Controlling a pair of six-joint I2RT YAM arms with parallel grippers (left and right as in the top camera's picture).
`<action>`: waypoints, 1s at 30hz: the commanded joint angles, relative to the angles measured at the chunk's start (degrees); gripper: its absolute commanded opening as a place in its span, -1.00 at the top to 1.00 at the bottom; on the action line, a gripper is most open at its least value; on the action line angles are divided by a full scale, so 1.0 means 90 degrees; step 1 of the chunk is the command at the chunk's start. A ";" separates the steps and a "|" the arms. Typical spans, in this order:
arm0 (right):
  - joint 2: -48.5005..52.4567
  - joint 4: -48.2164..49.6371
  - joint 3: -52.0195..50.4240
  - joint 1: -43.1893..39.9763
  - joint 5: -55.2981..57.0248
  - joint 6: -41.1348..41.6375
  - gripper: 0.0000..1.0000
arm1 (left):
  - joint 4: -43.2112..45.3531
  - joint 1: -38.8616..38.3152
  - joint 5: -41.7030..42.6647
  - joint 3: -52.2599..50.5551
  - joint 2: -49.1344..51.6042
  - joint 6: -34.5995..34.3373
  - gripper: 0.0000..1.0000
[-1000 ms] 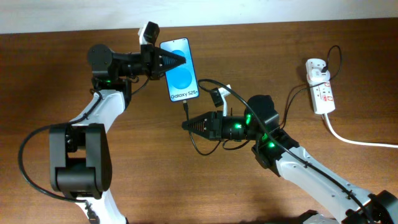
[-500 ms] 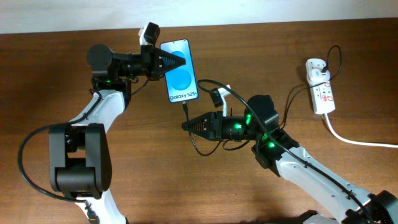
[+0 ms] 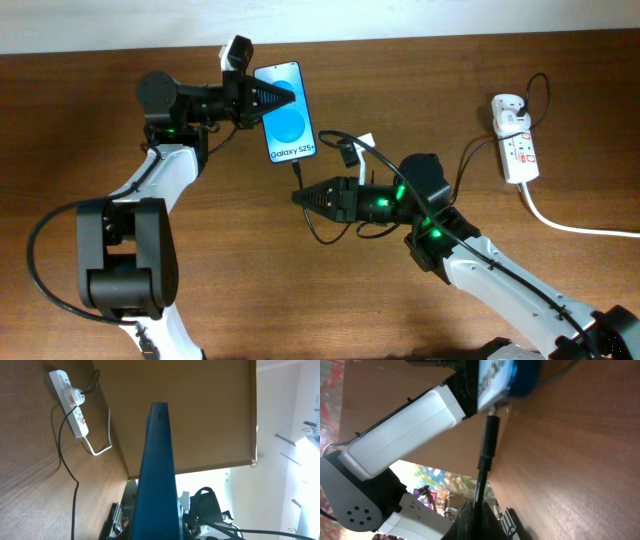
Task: Plug charger to phone and switch on socket
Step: 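Push the USB-C plug upward into the phone held by left gripper, then release the plug with the right gripper and lower the phone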
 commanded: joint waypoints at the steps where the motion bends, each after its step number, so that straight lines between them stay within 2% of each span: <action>1: 0.0007 0.0141 0.0066 -0.0049 0.0673 -0.0330 0.84 | 0.0061 -0.0029 0.0352 0.0068 -0.0070 -0.0010 1.00; 6: 0.0017 -0.0027 0.0066 -0.0049 0.1161 -0.0896 0.83 | 0.0061 -0.0083 0.0352 0.0068 -0.0070 -0.0056 1.00; 9: 0.0017 -0.0019 0.0066 -0.0041 0.1447 -0.0945 0.83 | 0.0061 -0.0085 0.0352 0.0068 -0.0070 -0.0053 1.00; 11: 0.0017 0.0017 0.0066 -0.0041 0.1593 -0.0942 0.92 | 0.0061 -0.0219 0.0352 0.0068 -0.0070 -0.0053 1.00; 20: 0.0017 0.0287 0.0172 -0.0049 0.2191 -0.0945 0.92 | 0.0372 -0.0279 0.0355 0.0068 -0.0070 -0.0005 1.00; 24: 0.0119 0.0282 0.0617 -0.0051 0.2331 -0.1462 0.91 | 0.0374 -0.0323 0.0355 -0.0053 -0.0070 -0.0007 1.00; 26: 0.0398 0.0083 0.1098 -0.0056 0.2188 -0.1586 0.84 | 0.0493 -0.0321 0.0355 -0.0340 -0.0070 -0.0010 1.00; 28: 0.0423 -0.0427 0.1246 -0.0056 0.1953 -0.1751 0.70 | 0.0493 -0.0301 0.0352 -0.0362 -0.0070 -0.0007 1.00; 30: 0.0408 -0.0461 0.1251 -0.0053 0.1564 -0.1766 0.53 | 0.0493 -0.0182 0.0352 -0.0362 -0.0070 0.0185 1.00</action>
